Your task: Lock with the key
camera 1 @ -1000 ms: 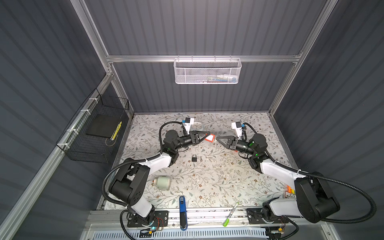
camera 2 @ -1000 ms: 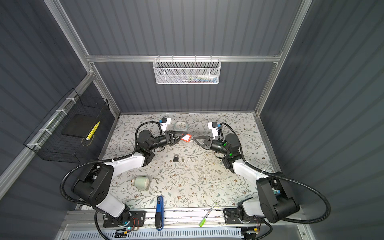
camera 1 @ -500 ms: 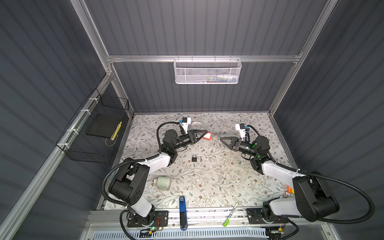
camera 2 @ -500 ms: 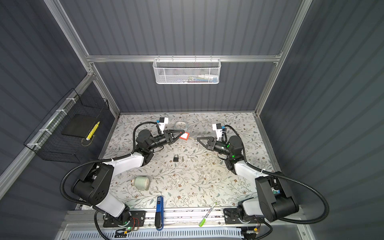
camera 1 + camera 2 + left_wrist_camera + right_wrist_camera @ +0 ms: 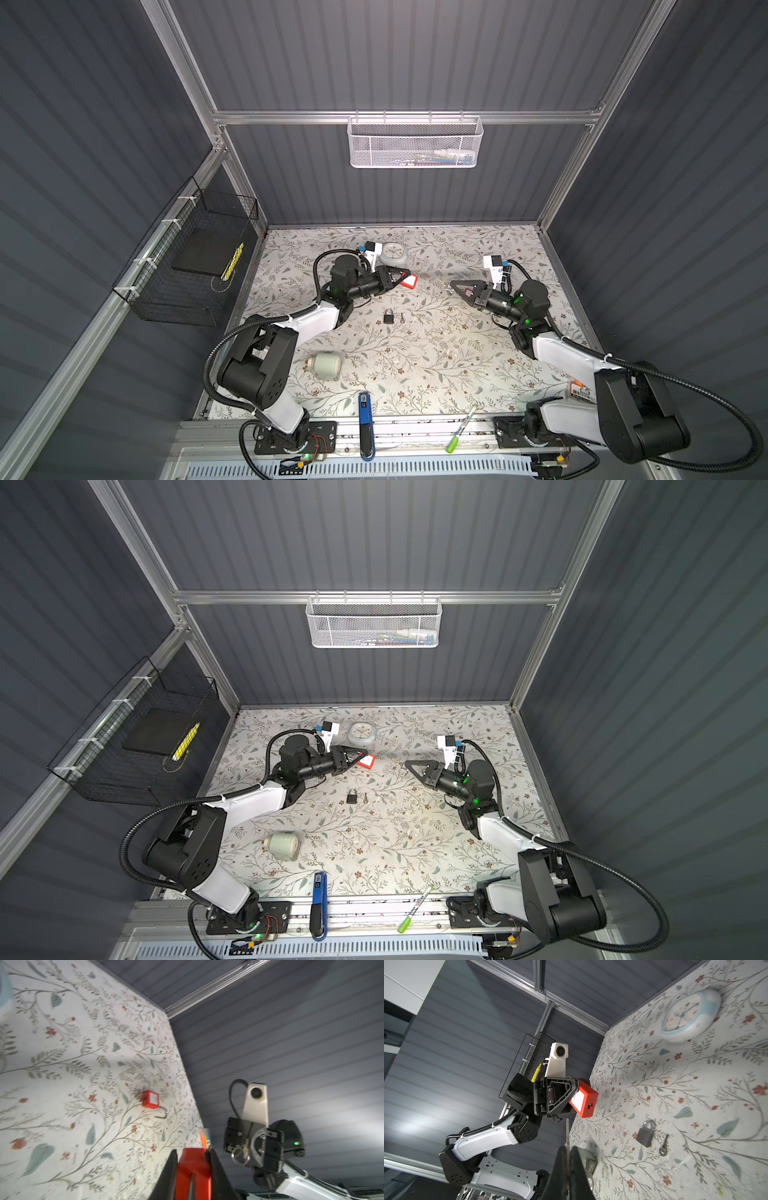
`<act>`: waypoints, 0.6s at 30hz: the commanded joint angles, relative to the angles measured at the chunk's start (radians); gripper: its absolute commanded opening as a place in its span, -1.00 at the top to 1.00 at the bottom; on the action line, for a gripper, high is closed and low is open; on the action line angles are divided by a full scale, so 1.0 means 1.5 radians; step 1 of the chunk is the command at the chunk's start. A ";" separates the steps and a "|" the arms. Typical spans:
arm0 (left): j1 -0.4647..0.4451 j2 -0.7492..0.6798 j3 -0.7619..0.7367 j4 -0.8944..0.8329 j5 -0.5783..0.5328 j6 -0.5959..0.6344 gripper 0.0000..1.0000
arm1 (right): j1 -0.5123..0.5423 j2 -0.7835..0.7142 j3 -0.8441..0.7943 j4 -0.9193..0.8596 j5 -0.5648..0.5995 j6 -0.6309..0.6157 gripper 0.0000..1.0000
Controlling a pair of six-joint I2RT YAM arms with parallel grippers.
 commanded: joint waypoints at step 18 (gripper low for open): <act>-0.065 0.266 0.295 -0.566 0.017 0.362 1.00 | -0.006 -0.073 -0.036 -0.143 0.033 -0.069 1.00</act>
